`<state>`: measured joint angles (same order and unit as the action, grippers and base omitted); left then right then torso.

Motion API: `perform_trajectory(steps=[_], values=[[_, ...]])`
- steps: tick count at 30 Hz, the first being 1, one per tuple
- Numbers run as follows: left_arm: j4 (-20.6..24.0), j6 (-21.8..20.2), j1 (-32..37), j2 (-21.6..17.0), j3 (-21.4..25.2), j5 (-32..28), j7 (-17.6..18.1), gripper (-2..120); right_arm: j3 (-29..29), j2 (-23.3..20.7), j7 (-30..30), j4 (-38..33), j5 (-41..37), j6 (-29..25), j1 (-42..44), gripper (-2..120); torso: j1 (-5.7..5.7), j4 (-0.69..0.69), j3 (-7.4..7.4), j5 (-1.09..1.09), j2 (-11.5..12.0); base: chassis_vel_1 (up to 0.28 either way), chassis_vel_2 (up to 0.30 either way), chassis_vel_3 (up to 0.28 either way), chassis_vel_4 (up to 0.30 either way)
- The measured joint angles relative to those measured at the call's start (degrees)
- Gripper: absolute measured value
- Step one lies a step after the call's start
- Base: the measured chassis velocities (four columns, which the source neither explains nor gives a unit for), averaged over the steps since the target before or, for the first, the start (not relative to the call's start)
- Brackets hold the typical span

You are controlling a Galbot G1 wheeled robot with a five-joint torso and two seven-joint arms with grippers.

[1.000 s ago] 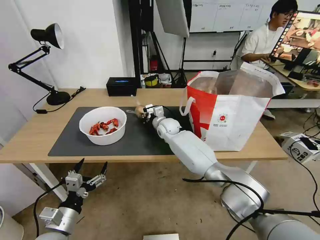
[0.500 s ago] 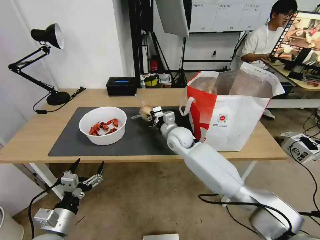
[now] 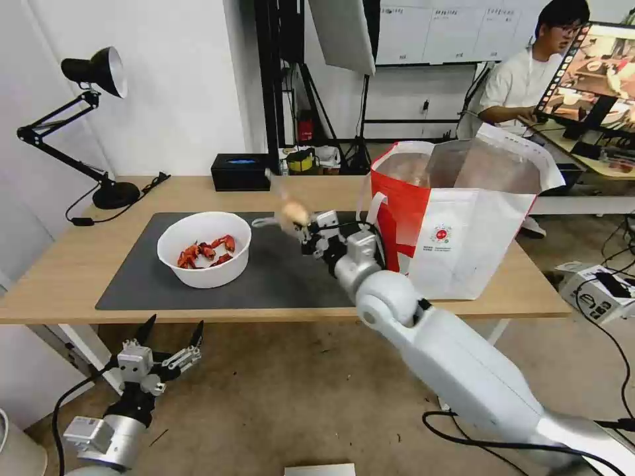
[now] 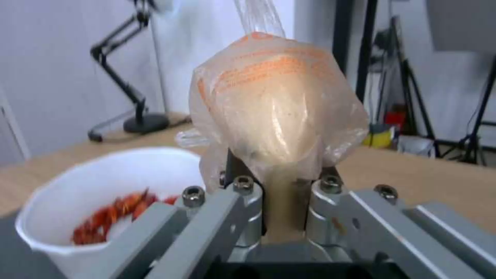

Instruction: Pick up the trash from the table and place it into the takeout bag.

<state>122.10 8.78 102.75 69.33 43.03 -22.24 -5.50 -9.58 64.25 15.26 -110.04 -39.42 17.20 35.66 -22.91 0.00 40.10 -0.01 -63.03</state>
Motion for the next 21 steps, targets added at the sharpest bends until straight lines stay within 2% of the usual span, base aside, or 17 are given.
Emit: perform_trajectory(steps=[3, 7, 13, 21], values=[[0.2, 0.0, 0.3, -0.1, 0.1, 0.0, 0.0, 100, 5.3, -1.3, 0.9, -5.0, 0.0, -0.5, 1.5, 7, 0.0, 0.0, 0.0, 0.0, 0.0, 0.0, 0.0, 0.0, 0.0], [0.3, 0.0, 0.2, -0.3, 0.0, 0.0, 0.0, 100, 8.6, -2.8, 1.7, -6.9, -0.2, -2.2, -0.2, 7, 0.0, 0.0, 0.0, 0.0, 0.0, 0.0, 0.0, 0.0, 0.0], [0.2, -0.2, 0.0, -0.4, -0.8, 0.3, 0.0, 100, 11.8, -5.6, 4.5, -5.7, -2.8, -3.5, -4.6, 7, 0.0, -0.01, 0.0, 0.02, 0.0, 0.0, 0.0, 0.0, 0.0], [-0.3, -0.2, -0.5, -0.1, -2.5, 1.3, 0.0, 100, 13.3, -9.9, 8.6, -3.8, -5.4, 0.8, -6.0, 6, -0.01, 0.0, 0.01, 0.0, 0.0, 0.0, 0.0, 0.0, 0.0]])
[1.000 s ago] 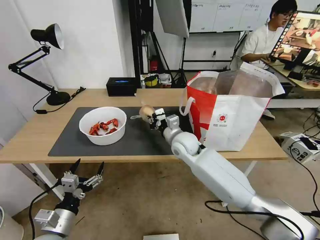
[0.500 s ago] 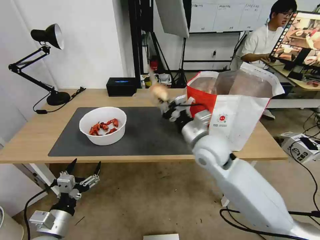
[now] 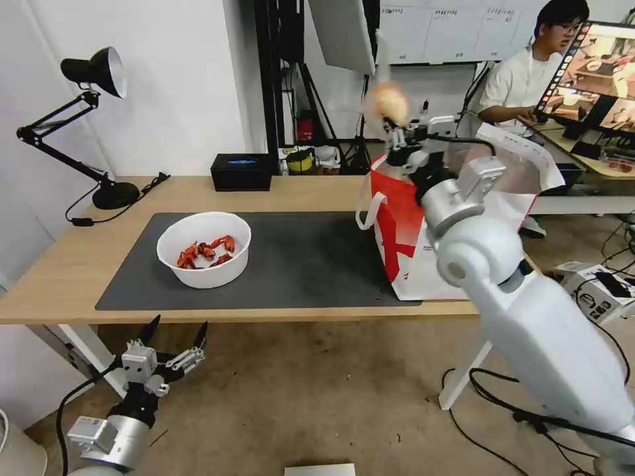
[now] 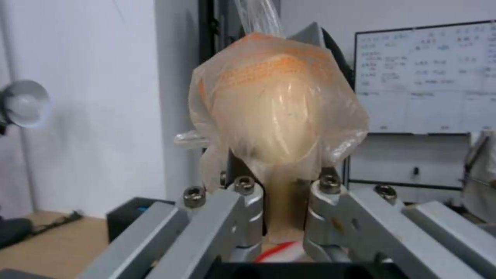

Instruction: Pick up the trash from the table and place it into the takeout bag.

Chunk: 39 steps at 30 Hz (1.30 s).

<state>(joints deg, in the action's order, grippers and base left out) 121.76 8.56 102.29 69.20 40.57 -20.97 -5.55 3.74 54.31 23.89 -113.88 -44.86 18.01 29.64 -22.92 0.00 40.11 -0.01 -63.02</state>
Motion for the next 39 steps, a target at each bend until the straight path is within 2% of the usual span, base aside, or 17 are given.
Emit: perform_trajectory(steps=[11, 25, 30, 32, 34, 36, 37, 39], values=[[-0.2, 0.0, 0.3, -0.6, 0.6, -0.4, -0.3, 100, 1.5, -0.7, 4.3, 0.6, 0.0, 4.5, 2.2, 6, 0.0, 0.0, 0.0, 0.0, 0.0, 0.0, 0.0, 0.0, 0.0], [0.1, 0.2, 0.5, -0.5, 0.4, -0.5, -0.3, 100, 2.8, -1.7, 6.9, 0.3, -0.5, 5.5, 3.4, 6, 0.0, 0.0, 0.0, 0.0, 0.0, 0.0, 0.0, 0.0, 0.0], [0.2, 0.2, 0.4, -0.4, 0.2, -0.3, -0.3, 100, 3.6, -2.1, 7.8, -0.8, -2.3, 6.6, 4.6, 25, 0.0, 0.0, 0.0, 0.0, 0.0, 0.0, 0.0, 0.0, 0.0], [0.3, 0.2, 0.4, -0.4, 0.2, -0.3, -0.3, 100, 3.7, -2.2, 8.0, -1.0, -2.4, 6.8, 4.8, 28, 0.0, 0.0, 0.0, 0.0, 0.0, 0.0, 0.0, 0.0, 0.0], [0.4, 0.2, 0.5, -0.4, 0.1, -0.3, -0.3, 100, 3.9, -2.5, 8.2, -1.4, -2.6, 7.3, 5.2, 38, 0.0, 0.0, 0.0, 0.0, 0.0, 0.0, 0.0, 0.0, 0.0], [0.4, 0.2, 0.5, -0.4, 0.1, -0.2, -0.4, 100, 4.0, -2.6, 8.2, -1.5, -2.6, 7.4, 5.3, 39, 0.0, 0.0, 0.0, 0.0, 0.0, 0.0, 0.0, 0.0, 0.0], [0.6, 0.2, 0.5, -0.4, 0.1, -0.2, -0.4, 100, 4.1, -2.8, 8.3, -1.8, -2.6, 7.5, 5.5, 48, 0.0, 0.0, 0.0, 0.0, 0.0, 0.0, 0.0, 0.0, 0.0], [0.7, 0.1, 0.5, -0.4, 0.1, -0.2, -0.4, 100, 4.2, -3.0, 8.4, -1.9, -2.7, 7.6, 5.6, 55, 0.0, 0.0, 0.0, 0.0, 0.0, 0.0, 0.0, 0.0, 0.0]])
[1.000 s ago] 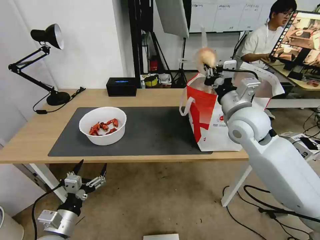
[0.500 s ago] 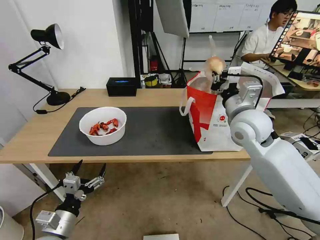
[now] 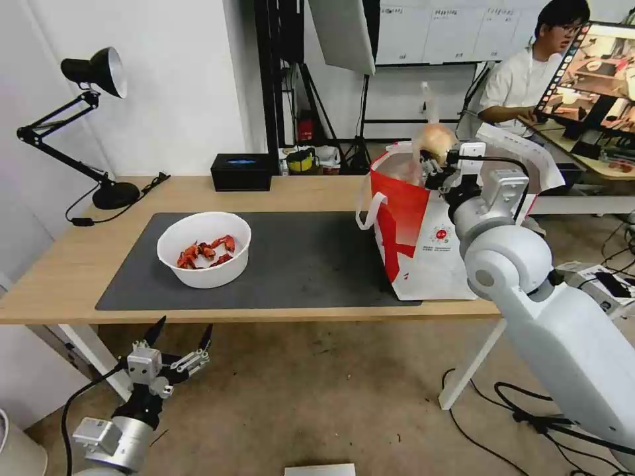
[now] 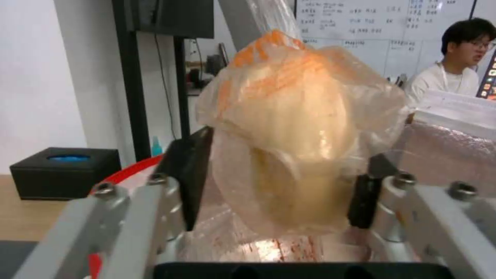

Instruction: Pick up the trash from the table and place it into the takeout bag.

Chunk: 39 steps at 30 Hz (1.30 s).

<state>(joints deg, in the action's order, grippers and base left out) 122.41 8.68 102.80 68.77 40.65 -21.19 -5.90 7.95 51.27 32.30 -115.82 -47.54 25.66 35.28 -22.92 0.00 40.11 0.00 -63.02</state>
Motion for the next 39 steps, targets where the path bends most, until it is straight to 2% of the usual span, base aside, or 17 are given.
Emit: perform_trajectory(steps=[1, 2, 5, 7, 9, 12, 29, 39], values=[[0.0, 0.0, 0.0, 0.0, 0.0, 0.0, 0.0, 100, 0.0, -0.1, 0.0, -0.1, 0.0, 0.0, 0.1, 62, 0.0, 0.0, 0.0, 0.0, 0.0, 0.0, 0.0, 0.0, 0.0], [0.0, 0.0, 0.0, 0.0, 0.0, 0.0, 0.0, 100, 0.0, -0.1, 0.0, -0.1, 0.0, 0.0, 0.1, 62, 0.0, 0.0, 0.0, 0.0, 0.0, 0.0, 0.0, 0.0, 0.0], [0.2, 0.0, 0.1, 0.0, 0.0, 0.1, 0.0, 100, 0.2, -0.6, 0.1, -0.2, -0.5, 0.2, 0.1, 77, 0.0, 0.0, 0.0, 0.0, 0.0, 0.0, 0.0, 0.0, 0.0], [0.2, 0.0, 0.2, 0.1, 0.0, 0.1, 0.0, 100, 0.2, -0.7, 0.1, -0.2, -0.7, 0.2, 0.1, 80, 0.0, 0.0, 0.0, 0.0, 0.0, 0.0, 0.0, 0.0, 0.0], [0.4, 0.0, 0.3, 0.2, -0.1, 0.2, 0.0, 100, 0.2, -1.0, 0.1, -0.3, -0.8, 0.3, 0.1, 92, 0.0, 0.0, 0.0, 0.0, 0.0, 0.0, 0.0, 0.0, 0.0], [0.6, 0.0, 0.4, 0.2, -0.1, 0.2, 0.0, 100, 0.1, -1.2, 0.1, -0.4, -1.1, 0.5, -0.3, 98, 0.0, 0.0, 0.0, 0.0, 0.0, 0.0, 0.0, 0.0, 0.0], [1.6, -0.1, 1.0, 0.6, 0.6, 0.5, 0.0, 100, -1.1, -0.7, -0.8, -0.6, -1.4, 0.7, -1.0, 100, 0.0, 0.0, 0.0, 0.0, 0.0, 0.0, 0.0, 0.0, 0.0], [1.4, 0.7, 1.6, 0.0, 2.1, 0.2, -0.8, 100, -2.2, -0.7, -12.0, -3.1, -2.2, -4.9, 0.1, 100, 0.0, -0.01, 0.0, 0.01, 0.0, 0.0, 0.0, 0.0, 0.0]])
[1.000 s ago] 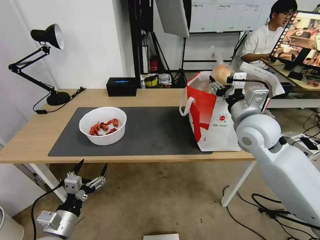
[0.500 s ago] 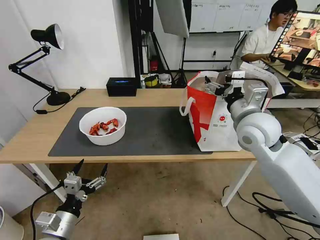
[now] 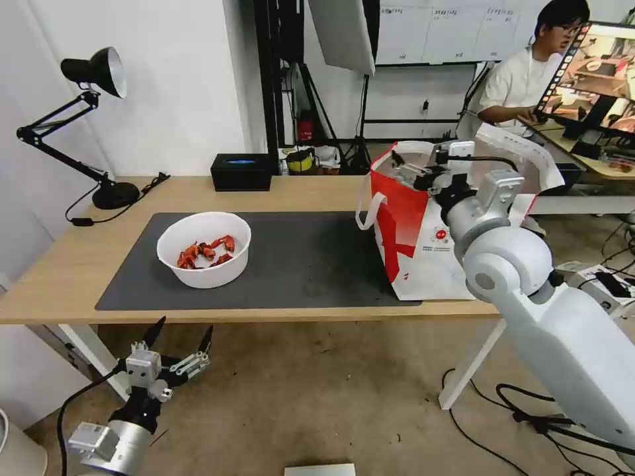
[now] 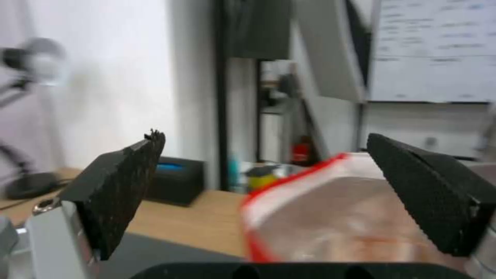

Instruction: Pick up the trash from the table and place it into the takeout bag.

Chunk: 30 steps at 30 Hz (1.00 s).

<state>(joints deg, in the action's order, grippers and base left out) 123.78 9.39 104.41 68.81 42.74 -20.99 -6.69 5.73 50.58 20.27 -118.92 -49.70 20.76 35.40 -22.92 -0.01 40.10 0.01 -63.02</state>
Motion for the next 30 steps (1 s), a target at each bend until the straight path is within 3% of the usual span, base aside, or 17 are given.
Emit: perform_trajectory(steps=[8, 18, 21, 30], values=[[-0.1, 0.0, -0.8, -0.2, 0.1, -0.7, 0.0, 100, 0.8, -2.1, -6.5, -6.3, 0.5, -0.7, 9.1, 100, 0.0, 0.01, 0.0, -0.01, 0.0, 0.0, 0.0, 0.0, 0.0], [-0.6, 0.0, -1.8, 0.1, -1.1, -0.7, 0.0, 100, 4.1, -4.8, -7.3, -12.1, 4.1, -1.7, 20.8, 100, 0.0, 0.0, 0.0, 0.0, 0.0, 0.0, 0.0, 0.0, 0.0], [-0.8, 0.0, -1.9, 0.4, -1.7, -0.5, 0.0, 100, 7.8, -3.3, -7.4, -13.2, 9.7, -5.2, 33.9, 100, 0.0, 0.02, 0.0, -0.02, 0.0, 0.0, 0.0, 0.0, 0.0], [-0.8, 0.4, -1.7, 0.5, -1.7, -0.5, 0.0, 100, 13.8, 1.8, -6.9, -13.0, 16.9, -11.5, 47.7, 100, 0.0, 0.01, -0.01, -0.01, 0.0, 0.0, 0.0, 0.0, 0.0]])
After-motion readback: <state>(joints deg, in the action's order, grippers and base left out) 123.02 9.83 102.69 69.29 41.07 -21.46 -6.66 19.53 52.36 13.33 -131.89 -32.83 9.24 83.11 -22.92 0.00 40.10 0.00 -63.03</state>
